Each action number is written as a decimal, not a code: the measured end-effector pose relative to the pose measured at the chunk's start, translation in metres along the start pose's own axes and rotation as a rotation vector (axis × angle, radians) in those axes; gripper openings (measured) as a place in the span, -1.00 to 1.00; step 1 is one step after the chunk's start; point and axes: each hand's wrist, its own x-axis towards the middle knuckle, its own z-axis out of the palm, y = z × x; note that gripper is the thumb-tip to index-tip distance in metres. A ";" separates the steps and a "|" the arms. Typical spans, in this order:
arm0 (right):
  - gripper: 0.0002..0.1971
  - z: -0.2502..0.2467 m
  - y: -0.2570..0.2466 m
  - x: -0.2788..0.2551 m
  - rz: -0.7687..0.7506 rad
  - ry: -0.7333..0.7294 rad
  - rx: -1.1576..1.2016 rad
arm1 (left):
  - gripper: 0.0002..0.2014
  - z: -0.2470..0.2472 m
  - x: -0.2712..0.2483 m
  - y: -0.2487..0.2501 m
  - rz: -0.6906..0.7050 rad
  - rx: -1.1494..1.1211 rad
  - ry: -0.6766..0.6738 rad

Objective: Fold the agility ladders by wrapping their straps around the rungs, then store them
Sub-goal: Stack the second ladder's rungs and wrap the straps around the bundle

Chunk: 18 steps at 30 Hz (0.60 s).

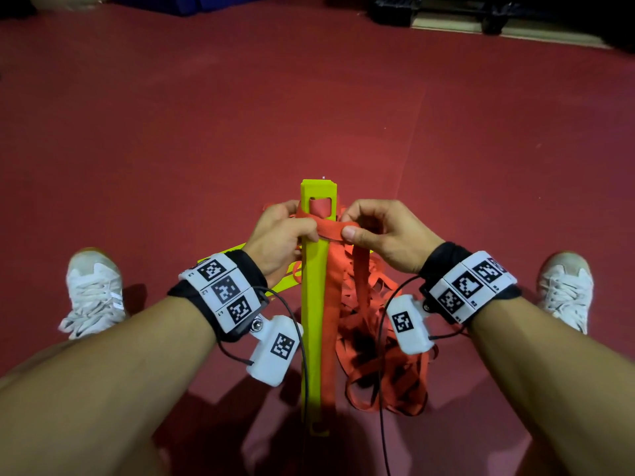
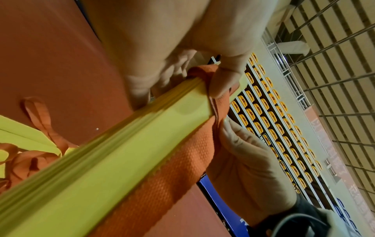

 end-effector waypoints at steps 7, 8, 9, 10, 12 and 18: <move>-0.74 0.008 -0.001 0.002 -0.005 0.092 0.193 | -0.35 -0.001 -0.001 0.002 -0.004 -0.035 0.018; -0.72 0.008 -0.001 0.003 -0.002 0.094 0.195 | -0.35 -0.002 -0.001 0.002 -0.006 -0.039 0.022; -0.74 0.009 -0.002 0.004 0.003 0.090 0.177 | -0.38 -0.002 -0.001 0.002 -0.007 -0.043 0.023; -0.79 0.009 -0.002 0.003 0.004 0.079 0.153 | -0.41 -0.002 -0.001 0.002 -0.006 -0.049 0.023; -0.85 0.009 -0.001 0.003 -0.008 0.056 0.096 | -0.43 -0.001 -0.002 0.002 -0.006 -0.063 0.020; -0.84 0.010 0.002 0.003 -0.093 0.084 0.059 | -0.41 0.000 -0.001 0.000 0.007 -0.036 0.015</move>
